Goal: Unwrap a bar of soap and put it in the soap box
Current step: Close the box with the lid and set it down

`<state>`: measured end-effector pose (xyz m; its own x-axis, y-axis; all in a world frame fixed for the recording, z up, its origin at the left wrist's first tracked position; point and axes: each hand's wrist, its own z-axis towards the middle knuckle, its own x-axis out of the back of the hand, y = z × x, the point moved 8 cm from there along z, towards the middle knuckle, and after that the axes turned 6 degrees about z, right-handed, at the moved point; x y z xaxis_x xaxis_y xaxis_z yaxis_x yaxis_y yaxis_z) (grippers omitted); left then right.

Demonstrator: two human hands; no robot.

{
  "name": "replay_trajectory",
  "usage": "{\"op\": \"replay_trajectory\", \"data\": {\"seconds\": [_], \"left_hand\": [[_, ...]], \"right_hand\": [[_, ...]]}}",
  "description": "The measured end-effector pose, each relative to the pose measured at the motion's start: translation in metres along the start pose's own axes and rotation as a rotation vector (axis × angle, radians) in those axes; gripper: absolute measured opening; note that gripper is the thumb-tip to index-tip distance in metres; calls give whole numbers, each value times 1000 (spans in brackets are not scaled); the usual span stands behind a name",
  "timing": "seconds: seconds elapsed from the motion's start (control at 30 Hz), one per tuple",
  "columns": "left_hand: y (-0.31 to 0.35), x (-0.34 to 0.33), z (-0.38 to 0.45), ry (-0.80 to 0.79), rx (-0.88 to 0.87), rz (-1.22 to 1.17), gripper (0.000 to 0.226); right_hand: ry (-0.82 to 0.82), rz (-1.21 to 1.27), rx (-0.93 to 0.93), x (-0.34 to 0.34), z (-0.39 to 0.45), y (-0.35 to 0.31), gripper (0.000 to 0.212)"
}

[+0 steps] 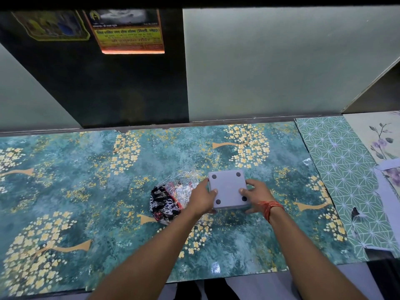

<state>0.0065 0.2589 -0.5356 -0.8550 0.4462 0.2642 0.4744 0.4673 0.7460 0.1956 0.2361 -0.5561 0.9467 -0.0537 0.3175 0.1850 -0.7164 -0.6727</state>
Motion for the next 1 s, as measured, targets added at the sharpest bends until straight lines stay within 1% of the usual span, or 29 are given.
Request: {"op": "replay_trajectory", "data": {"seconds": [0.07,0.1,0.17,0.2,0.23,0.27,0.3,0.33,0.4,0.43,0.5,0.53,0.57,0.6,0.63,0.7,0.8,0.9,1.0], "left_hand": [[0,1,-1,22,33,-56,45],[-3,1,-1,27,86,-146,46],[-5,0,-5,11,197,-492,39],[-3,0,-7,-1,232,-715,31],[-2,2,-7,-5,263,-924,28],[-1,5,-5,9,282,-1058,32],[0,8,-3,32,286,-1113,37],[2,12,-1,73,256,-1073,37],[7,23,1,184,144,-917,24],[10,28,3,236,79,-863,22],[15,40,4,327,-65,-796,25],[18,45,2,361,-131,-768,28],[19,49,1,380,-181,-734,31],[21,50,0,380,-219,-693,35],[21,49,1,368,-243,-653,38],[18,47,4,322,-247,-626,39],[8,47,14,258,-170,-665,35],[1,50,27,268,-112,-613,42],[7,53,43,298,-129,-487,38]], "right_hand": [[7,19,22,-1,-2,-4,38],[17,54,60,0,-5,-5,39],[57,211,194,6,-17,-12,42],[80,288,297,10,-26,-18,44],[98,336,405,13,-34,-26,45],[106,364,499,15,-41,-32,45],[120,361,557,14,-44,-35,44],[134,361,576,11,-45,-37,43],[137,440,521,6,-39,-38,37],[126,516,459,3,-34,-39,31],[66,666,256,-4,-26,-37,5],[22,688,144,-11,-22,-37,16],[-24,670,57,-17,-17,-36,31],[-58,643,24,-21,-15,-39,40],[-74,627,38,-23,-13,-44,43],[-86,641,103,-24,-9,-54,38],[-67,644,189,-21,-2,-68,27],[-64,572,191,-29,8,-76,19],[-68,476,178,-42,30,-85,31]]}}
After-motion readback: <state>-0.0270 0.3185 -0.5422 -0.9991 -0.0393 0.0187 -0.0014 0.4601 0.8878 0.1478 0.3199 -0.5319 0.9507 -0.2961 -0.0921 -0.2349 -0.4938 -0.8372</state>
